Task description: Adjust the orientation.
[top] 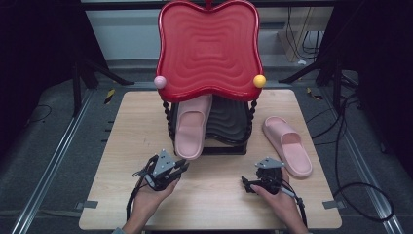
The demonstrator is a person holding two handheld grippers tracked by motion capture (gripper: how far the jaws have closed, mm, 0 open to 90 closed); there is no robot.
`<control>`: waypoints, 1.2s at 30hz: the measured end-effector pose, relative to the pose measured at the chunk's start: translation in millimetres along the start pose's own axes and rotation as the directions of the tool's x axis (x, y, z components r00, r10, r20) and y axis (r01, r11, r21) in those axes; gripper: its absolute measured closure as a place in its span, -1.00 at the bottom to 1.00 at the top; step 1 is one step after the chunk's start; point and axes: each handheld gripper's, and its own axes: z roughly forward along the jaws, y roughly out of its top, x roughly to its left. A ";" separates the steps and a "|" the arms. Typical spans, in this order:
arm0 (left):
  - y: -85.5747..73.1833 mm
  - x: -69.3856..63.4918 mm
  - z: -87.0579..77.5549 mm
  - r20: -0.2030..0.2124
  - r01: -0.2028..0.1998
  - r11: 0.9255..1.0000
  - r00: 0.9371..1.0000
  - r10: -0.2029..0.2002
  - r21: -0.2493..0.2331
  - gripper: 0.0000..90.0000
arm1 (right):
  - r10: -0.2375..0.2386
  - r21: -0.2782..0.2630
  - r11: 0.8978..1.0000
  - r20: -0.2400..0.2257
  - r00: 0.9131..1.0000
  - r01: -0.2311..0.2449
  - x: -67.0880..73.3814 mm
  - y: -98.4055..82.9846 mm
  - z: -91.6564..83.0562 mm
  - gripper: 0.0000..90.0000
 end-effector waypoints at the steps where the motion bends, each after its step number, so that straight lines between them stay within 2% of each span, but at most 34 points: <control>1: 1.0 -0.1 1.2 -0.002 0.002 1.000 1.000 -0.002 -0.001 0.73 | 0.000 0.000 1.000 0.000 1.000 0.000 0.0 0.0 0.0 -0.87; 11: 17.2 4.3 17.8 -0.036 0.024 0.999 0.999 -0.025 -0.036 0.71 | -0.002 0.000 1.000 0.001 1.000 0.002 -0.1 0.0 0.0 -0.87; 15: 23.3 4.4 22.2 -0.048 0.011 0.999 0.999 -0.012 -0.041 0.71 | -0.003 -0.001 1.000 0.001 1.000 0.003 -0.1 0.0 0.0 -0.87; 20: 30.6 8.1 28.9 -0.060 0.022 0.999 0.998 -0.025 -0.046 0.71 | -0.003 -0.001 1.000 0.000 1.000 0.003 -0.1 0.0 -0.1 -0.87; 25: 34.2 10.9 35.1 -0.062 0.034 0.998 0.997 -0.037 -0.049 0.71 | -0.002 0.000 1.000 0.001 1.000 0.002 -0.1 -0.1 0.0 -0.87; 28: 36.1 13.1 37.7 -0.061 0.056 0.997 0.996 -0.059 -0.053 0.71 | -0.002 0.001 1.000 0.002 1.000 0.002 -0.1 -0.1 -0.1 -0.87; 36: 39.6 18.2 43.9 -0.065 0.067 0.997 0.995 -0.070 -0.037 0.68 | -0.003 0.001 1.000 -0.001 1.000 0.003 0.0 -0.3 -0.3 -0.87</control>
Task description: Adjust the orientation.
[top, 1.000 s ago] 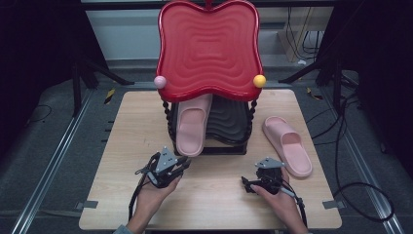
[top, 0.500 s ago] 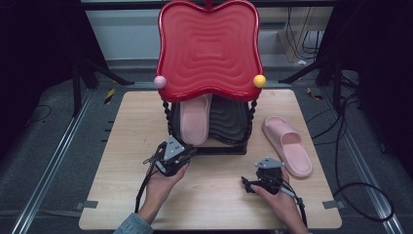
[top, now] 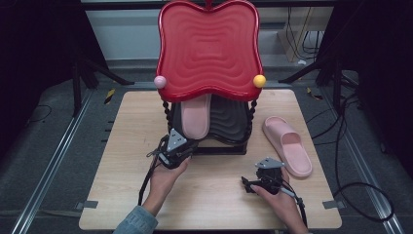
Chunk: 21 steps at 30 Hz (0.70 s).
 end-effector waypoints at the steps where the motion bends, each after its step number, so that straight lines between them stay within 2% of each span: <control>1: 0.0 0.0 0.0 0.000 0.000 1.000 1.000 0.000 0.000 0.68 | 0.000 0.000 1.000 0.000 1.000 0.000 0.0 0.0 0.0 -0.87; 3: 0.7 0.4 -0.1 0.008 0.019 1.000 1.000 -0.019 0.000 0.67 | 0.002 0.000 1.000 -0.001 1.000 -0.002 0.3 -0.2 -0.1 -0.87; 7: 1.0 0.7 -0.7 0.011 0.024 1.000 1.000 -0.024 0.005 0.65 | -0.001 0.000 1.000 -0.002 1.000 0.001 0.2 -0.3 -0.3 -0.87; 10: 0.6 -3.1 -9.1 0.018 0.004 1.000 1.000 -0.004 -0.002 0.56 | -0.002 0.001 1.000 -0.002 1.000 0.002 -0.3 -0.4 -0.9 -0.85; 12: -1.4 -5.0 -17.6 0.021 -0.011 1.000 1.000 0.011 0.003 0.49 | -0.003 0.009 1.000 -0.007 1.000 0.003 -0.4 -0.4 -3.3 -0.71; 14: -8.0 -3.7 -31.6 0.034 -0.005 1.000 0.999 0.004 0.023 0.29 | -0.013 -0.008 1.000 -0.009 1.000 0.013 -2.7 0.1 -11.1 -0.58; 15: -8.0 -3.7 -31.6 0.034 -0.005 1.000 0.999 0.004 0.023 0.21 | -0.013 -0.008 1.000 -0.009 1.000 0.013 -2.7 0.1 -11.1 -0.58; 16: -17.4 0.0 -44.8 0.025 -0.001 0.999 1.000 0.000 0.039 0.10 | -0.020 -0.033 0.999 0.002 1.000 0.020 -6.0 2.1 -20.3 -0.40; 17: -17.4 0.0 -44.8 0.025 -0.001 0.999 1.000 0.000 0.039 0.02 | -0.020 -0.033 0.999 0.002 1.000 0.020 -6.0 2.1 -20.3 -0.40; 18: -24.8 4.1 -53.0 0.011 0.011 0.998 1.000 -0.012 0.056 0.02 | -0.016 -0.038 0.999 0.006 1.000 0.016 -7.8 3.0 -23.9 -0.38; 20: -37.6 12.1 -64.9 -0.007 0.035 0.995 0.999 -0.035 0.088 -0.23 | -0.012 -0.056 0.998 0.024 1.000 0.013 -17.9 5.7 -34.4 -0.23; 21: -43.9 16.7 -71.1 -0.033 0.040 0.994 0.999 -0.037 0.100 -0.38 | -0.003 -0.063 0.998 0.041 0.999 0.006 -30.2 7.6 -43.2 -0.15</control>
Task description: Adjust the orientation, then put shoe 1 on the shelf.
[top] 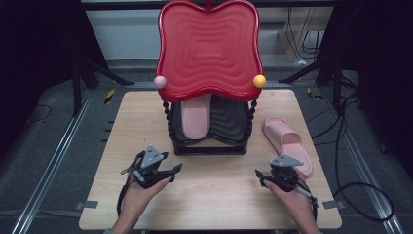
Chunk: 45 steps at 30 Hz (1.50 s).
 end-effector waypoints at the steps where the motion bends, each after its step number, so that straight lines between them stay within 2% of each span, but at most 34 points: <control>1: -6.6 5.4 -4.9 -0.021 0.008 1.000 1.000 -0.007 0.010 -0.38 | 0.000 0.000 1.000 0.000 1.000 0.000 0.0 0.0 0.0 -0.15; 3: -19.7 17.8 -11.9 -0.039 0.043 0.998 0.998 -0.042 0.037 -0.57 | 0.012 0.006 1.000 0.028 1.000 -0.012 -13.2 2.9 -7.4 -0.04; 4: -28.2 25.6 -14.6 -0.064 0.058 0.997 0.996 -0.055 0.050 -0.67 | 0.015 0.010 1.000 0.039 0.999 -0.016 -19.9 4.8 -10.6 0.03; 5: -33.0 29.7 -15.7 -0.086 0.052 0.997 0.995 -0.047 0.063 -0.76 | 0.023 0.025 0.999 0.060 0.998 -0.025 -33.2 9.1 -15.7 0.19; 6: -38.9 34.7 -16.8 -0.116 0.049 0.995 0.993 -0.038 0.086 -0.76 | 0.023 0.025 0.999 0.060 0.998 -0.025 -33.2 9.1 -15.7 0.19; 7: -43.8 39.5 -17.6 -0.128 0.060 0.994 0.991 -0.047 0.094 -0.78 | 0.043 0.035 0.998 0.069 0.997 -0.045 -38.8 11.9 -18.0 0.24; 9: -50.0 51.0 -20.2 -0.130 0.087 0.991 0.989 -0.073 0.105 -0.80 | 0.054 0.051 0.997 0.085 0.995 -0.058 -55.6 19.1 -20.0 0.35; 10: -50.0 51.0 -20.2 -0.130 0.087 0.991 0.989 -0.073 0.105 -0.80 | 0.054 0.051 0.997 0.085 0.995 -0.058 -55.6 19.1 -20.0 0.35; 13: -58.5 60.3 -23.1 -0.147 0.141 0.985 0.981 -0.126 0.098 -0.79 | 0.064 0.068 0.995 0.097 0.993 -0.070 -66.1 24.6 -19.0 0.38; 16: -67.2 65.1 -26.4 -0.162 0.170 0.981 0.975 -0.153 0.096 -0.76 | 0.063 0.077 0.994 0.108 0.992 -0.072 -72.1 27.7 -16.2 0.31; 20: -68.2 70.4 -32.0 -0.180 0.184 0.979 0.969 -0.167 0.082 -0.74 | 0.070 0.078 0.994 0.099 0.993 -0.078 -77.6 30.5 -5.6 0.23; 22: -67.9 71.6 -33.7 -0.186 0.184 0.980 0.968 -0.168 0.075 -0.73 | 0.083 0.062 0.994 0.103 0.991 -0.090 -80.5 34.2 0.1 0.27; 23: -68.2 72.5 -34.5 -0.190 0.181 0.980 0.968 -0.164 0.078 -0.73 | 0.087 0.055 0.994 0.091 0.992 -0.093 -83.8 39.5 8.6 0.31; 25: -69.1 73.1 -34.5 -0.193 0.185 0.980 0.967 -0.167 0.078 -0.73 | 0.090 0.056 0.994 0.087 0.992 -0.095 -84.5 41.7 12.3 0.34; 27: -69.8 73.7 -33.9 -0.199 0.180 0.980 0.967 -0.161 0.082 -0.71 | 0.101 0.067 0.992 0.096 0.990 -0.108 -87.7 49.6 28.4 0.41; 28: -70.2 74.2 -33.9 -0.202 0.178 0.980 0.966 -0.158 0.084 -0.71 | 0.101 0.067 0.992 0.096 0.990 -0.108 -87.7 49.6 28.4 0.41; 29: -70.9 75.0 -33.6 -0.201 0.184 0.980 0.966 -0.164 0.082 -0.71 | 0.120 0.070 0.989 0.105 0.987 -0.127 -89.9 53.4 37.2 0.56; 30: -70.9 75.0 -33.6 -0.201 0.184 0.980 0.966 -0.164 0.082 -0.71 | 0.120 0.070 0.989 0.105 0.987 -0.127 -89.9 53.4 37.2 0.56; 32: -71.4 75.7 -34.2 -0.201 0.179 0.980 0.966 -0.160 0.084 -0.71 | 0.101 0.076 0.991 0.115 0.988 -0.110 -90.4 55.2 40.4 0.82; 35: -72.5 77.2 -35.3 -0.207 0.186 0.979 0.964 -0.166 0.079 -0.70 | 0.095 0.086 0.991 0.124 0.988 -0.106 -90.0 54.7 35.6 0.86; 37: -73.2 77.6 -35.6 -0.210 0.191 0.979 0.962 -0.172 0.076 -0.70 | 0.078 0.080 0.993 0.125 0.989 -0.088 -86.8 49.4 24.9 0.88; 38: -73.0 76.7 -35.8 -0.213 0.189 0.979 0.962 -0.169 0.076 -0.70 | 0.056 0.071 0.995 0.120 0.991 -0.065 -81.5 42.9 9.4 0.88; 39: -73.0 76.7 -35.8 -0.213 0.189 0.979 0.962 -0.169 0.076 -0.69 | 0.056 0.071 0.995 0.120 0.991 -0.065 -81.5 42.9 9.4 0.88; 41: -72.3 74.4 -35.5 -0.214 0.182 0.980 0.963 -0.162 0.075 -0.69 | 0.037 0.065 0.997 0.100 0.994 -0.043 -74.4 35.8 -7.3 0.88; 43: -71.5 71.5 -33.8 -0.220 0.159 0.984 0.966 -0.137 0.086 -0.69 | 0.003 0.058 0.998 0.064 0.998 -0.007 -60.8 26.1 -30.7 0.88; 44: -72.1 69.7 -31.5 -0.229 0.139 0.985 0.967 -0.113 0.101 -0.69 | -0.025 0.051 0.998 0.019 1.000 0.024 -44.6 18.2 -50.8 0.88; 45: -72.1 69.7 -31.5 -0.229 0.139 0.985 0.967 -0.113 0.101 -0.69 | -0.025 0.051 0.998 0.019 1.000 0.024 -44.6 18.2 -50.8 0.88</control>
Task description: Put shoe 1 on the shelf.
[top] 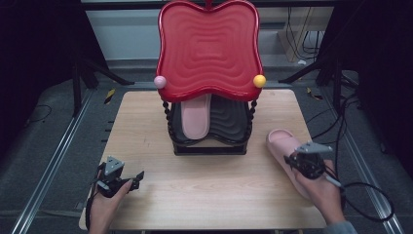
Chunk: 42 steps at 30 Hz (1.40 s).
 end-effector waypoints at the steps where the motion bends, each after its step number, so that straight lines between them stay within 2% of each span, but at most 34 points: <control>1: -1.1 -1.0 1.6 -0.001 -0.004 1.000 1.000 0.004 0.006 -0.69 | -0.016 0.000 1.000 -0.013 1.000 0.016 6.5 -3.3 -6.2 0.88; 4: -4.5 -1.1 5.5 -0.005 0.005 1.000 1.000 -0.005 0.005 -0.71 | -0.097 0.009 0.995 -0.085 0.992 0.098 41.5 -12.6 -21.7 0.88; 5: -5.2 -0.7 6.3 -0.004 0.004 1.000 1.000 -0.004 0.010 -0.72 | -0.128 0.011 0.992 -0.112 0.986 0.130 55.3 -13.2 -23.0 0.87; 7: -7.1 -0.1 8.8 -0.005 0.005 1.000 1.000 -0.005 0.017 -0.73 | -0.160 0.009 0.987 -0.150 0.976 0.163 74.0 -10.5 -21.5 0.87; 8: -8.6 0.5 10.1 -0.003 0.007 1.000 1.000 -0.007 0.018 -0.74 | -0.199 0.010 0.979 -0.191 0.961 0.205 95.0 -3.6 -15.2 0.87; 9: -8.6 0.5 10.1 -0.003 0.007 1.000 1.000 -0.007 0.018 -0.74 | -0.199 0.010 0.979 -0.191 0.961 0.205 95.0 -3.6 -15.2 0.87; 10: -9.4 1.2 10.5 -0.001 0.009 1.000 1.000 -0.009 0.017 -0.74 | -0.212 0.007 0.976 -0.209 0.955 0.218 102.9 -0.4 -12.3 0.87; 11: -10.3 2.4 11.0 0.004 0.016 1.000 1.000 -0.016 0.018 -0.74 | -0.244 -0.010 0.968 -0.263 0.934 0.250 125.3 10.3 -1.7 0.87; 12: -10.3 2.4 11.0 0.004 0.016 1.000 1.000 -0.016 0.018 -0.74 | -0.244 -0.010 0.968 -0.263 0.934 0.250 125.3 10.3 -1.7 0.87; 13: -10.6 3.0 11.2 0.005 0.017 1.000 1.000 -0.017 0.020 -0.74 | -0.254 -0.014 0.965 -0.275 0.927 0.261 132.4 13.9 2.0 0.87; 17: -10.4 4.6 10.7 0.004 0.021 1.000 1.000 -0.021 0.020 -0.74 | -0.304 -0.025 0.949 -0.330 0.894 0.313 169.3 32.1 24.0 0.87; 18: -10.2 5.2 10.3 0.004 0.022 1.000 1.000 -0.022 0.019 -0.74 | -0.317 -0.031 0.944 -0.356 0.879 0.328 184.3 39.5 32.8 0.87; 19: -10.0 5.4 10.1 0.004 0.025 1.000 1.000 -0.025 0.017 -0.74 | -0.317 -0.031 0.944 -0.356 0.879 0.328 184.3 39.5 32.8 0.87; 20: -10.0 5.6 9.9 0.003 0.026 1.000 1.000 -0.026 0.017 -0.74 | -0.320 -0.034 0.943 -0.364 0.875 0.331 189.6 42.1 36.0 0.87; 21: -10.0 5.5 10.1 0.004 0.025 0.999 1.000 -0.025 0.021 -0.73 | -0.332 -0.037 0.938 -0.387 0.860 0.345 203.1 48.9 44.3 0.87; 22: -10.2 5.5 10.5 0.006 0.023 0.999 1.000 -0.024 0.023 -0.73 | -0.332 -0.037 0.938 -0.387 0.860 0.345 203.1 48.9 44.3 0.87; 23: -10.5 4.8 11.7 0.007 0.022 0.999 1.000 -0.022 0.029 -0.73 | -0.341 -0.041 0.934 -0.400 0.851 0.355 212.1 53.1 50.8 0.87; 24: -10.5 4.8 11.7 0.007 0.022 0.999 1.000 -0.022 0.029 -0.73 | -0.341 -0.041 0.934 -0.400 0.851 0.355 212.1 53.1 50.8 0.87; 25: -10.6 4.3 12.3 0.010 0.020 0.999 1.000 -0.020 0.034 -0.73 | -0.344 -0.041 0.932 -0.411 0.844 0.360 218.4 55.4 56.9 0.86; 28: -10.7 3.3 13.3 0.010 0.016 0.999 1.000 -0.017 0.036 -0.73 | -0.341 -0.033 0.932 -0.419 0.842 0.361 222.0 55.2 62.7 0.85; 30: -10.9 3.2 13.7 0.011 0.016 0.999 1.000 -0.016 0.038 -0.73 | -0.349 -0.027 0.927 -0.425 0.835 0.374 223.7 53.6 66.8 0.83; 31: -11.0 3.6 13.7 0.010 0.016 0.999 1.000 -0.016 0.038 -0.73 | -0.350 -0.031 0.927 -0.429 0.833 0.373 223.5 53.0 67.3 0.79; 32: -11.4 4.5 13.4 0.008 0.018 0.999 1.000 -0.018 0.039 -0.73 | -0.347 -0.038 0.929 -0.436 0.830 0.368 220.9 53.1 64.5 0.59; 34: -11.6 5.0 13.2 0.006 0.020 0.999 1.000 -0.020 0.038 -0.73 | -0.344 -0.038 0.930 -0.440 0.829 0.365 219.3 53.3 62.5 0.53; 35: -11.7 5.6 12.9 0.005 0.022 0.999 1.000 -0.022 0.038 -0.73 | -0.346 -0.045 0.930 -0.436 0.831 0.364 216.6 53.6 58.8 0.52; 36: -11.8 6.2 12.4 0.004 0.023 0.999 1.000 -0.023 0.038 -0.73 | -0.337 -0.050 0.935 -0.436 0.834 0.352 207.0 53.9 49.0 0.49; 37: -11.8 6.2 12.4 0.004 0.023 0.999 1.000 -0.023 0.038 -0.73 | -0.337 -0.050 0.935 -0.436 0.834 0.352 207.0 53.9 49.0 0.49; 38: -11.7 6.6 12.2 0.002 0.024 0.999 1.000 -0.024 0.039 -0.73 | -0.328 -0.041 0.938 -0.425 0.844 0.344 196.0 54.4 42.1 0.47; 39: -11.7 6.6 12.2 0.002 0.024 0.999 1.000 -0.024 0.039 -0.73 | -0.328 -0.041 0.938 -0.425 0.844 0.344 196.0 54.4 42.1 0.47; 40: -11.7 6.3 12.5 0.003 0.024 0.999 1.000 -0.025 0.040 -0.73 | -0.328 -0.041 0.938 -0.416 0.848 0.343 191.6 54.8 40.5 0.47; 41: -11.9 5.9 12.9 0.004 0.024 0.999 1.000 -0.024 0.041 -0.73 | -0.321 -0.035 0.941 -0.400 0.858 0.336 184.3 55.9 38.7 0.48; 42: -12.0 5.5 13.3 0.005 0.022 0.999 1.000 -0.023 0.042 -0.73 | -0.321 -0.030 0.941 -0.388 0.864 0.336 178.7 57.0 38.9 0.50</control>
